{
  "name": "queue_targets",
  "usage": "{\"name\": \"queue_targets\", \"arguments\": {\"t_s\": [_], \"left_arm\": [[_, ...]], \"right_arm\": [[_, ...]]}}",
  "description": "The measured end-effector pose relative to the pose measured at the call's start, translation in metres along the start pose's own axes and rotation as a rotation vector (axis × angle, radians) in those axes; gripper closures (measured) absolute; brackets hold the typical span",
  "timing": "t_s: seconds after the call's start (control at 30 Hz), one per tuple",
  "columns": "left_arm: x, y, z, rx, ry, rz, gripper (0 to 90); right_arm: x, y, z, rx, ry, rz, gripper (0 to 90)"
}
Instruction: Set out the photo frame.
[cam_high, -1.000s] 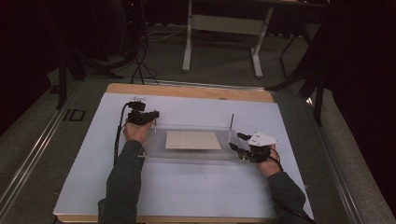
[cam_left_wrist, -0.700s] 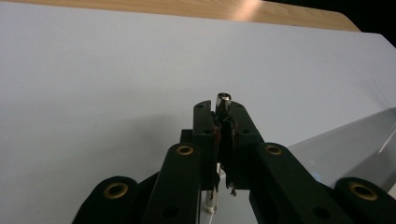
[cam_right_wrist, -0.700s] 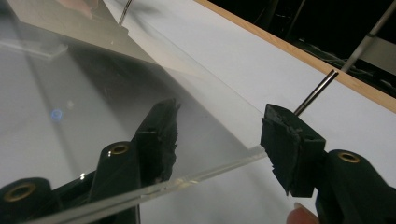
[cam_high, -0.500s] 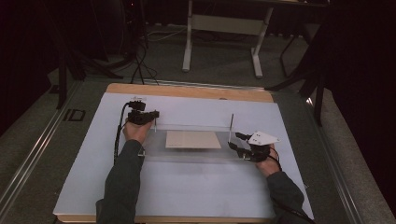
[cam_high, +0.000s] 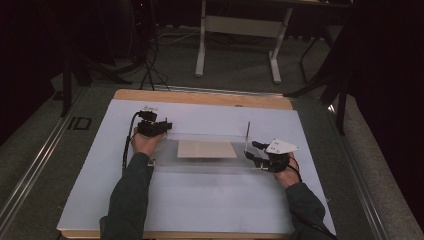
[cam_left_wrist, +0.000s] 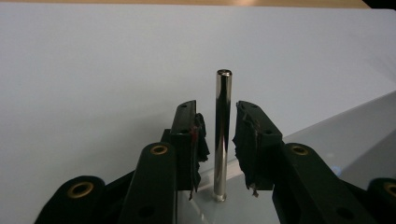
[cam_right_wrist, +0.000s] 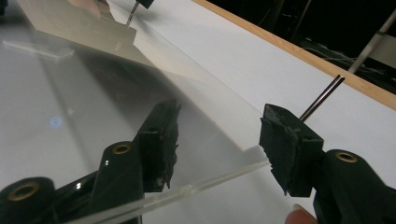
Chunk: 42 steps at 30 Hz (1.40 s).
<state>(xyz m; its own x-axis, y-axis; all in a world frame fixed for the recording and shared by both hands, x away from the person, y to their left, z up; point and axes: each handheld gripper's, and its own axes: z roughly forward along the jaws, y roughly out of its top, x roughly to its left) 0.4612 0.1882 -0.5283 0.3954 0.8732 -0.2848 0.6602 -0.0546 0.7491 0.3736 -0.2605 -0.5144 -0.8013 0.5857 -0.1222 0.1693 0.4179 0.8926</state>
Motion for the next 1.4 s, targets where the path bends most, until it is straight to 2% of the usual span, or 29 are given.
{"name": "queue_targets", "arguments": {"t_s": [0.27,0.5,0.63,0.97,1.23,1.4], "left_arm": [[0.001,-0.002,-0.019,-0.054,-0.027,0.034,66.3],[-0.002,-0.014,-0.041,-0.109,-0.034,0.114,65.9],[-0.002,-0.023,-0.05,-0.135,-0.048,0.132,65.2],[-0.001,-0.038,-0.075,-0.177,-0.03,0.172,62.9],[0.001,-0.053,-0.087,-0.166,-0.01,0.209,62.0],[0.001,-0.062,-0.087,-0.129,-0.008,0.258,59.3]], "right_arm": [[0.0,0.001,0.0,0.003,0.0,0.007,44.7],[-0.001,0.002,0.0,0.005,0.0,0.012,44.7],[-0.001,0.002,0.0,0.007,0.0,0.016,44.7],[-0.002,0.004,0.0,0.011,0.002,0.023,44.6],[-0.002,0.005,0.0,0.015,0.004,0.029,44.6],[-0.003,0.006,0.0,0.018,0.006,0.028,44.7]]}}
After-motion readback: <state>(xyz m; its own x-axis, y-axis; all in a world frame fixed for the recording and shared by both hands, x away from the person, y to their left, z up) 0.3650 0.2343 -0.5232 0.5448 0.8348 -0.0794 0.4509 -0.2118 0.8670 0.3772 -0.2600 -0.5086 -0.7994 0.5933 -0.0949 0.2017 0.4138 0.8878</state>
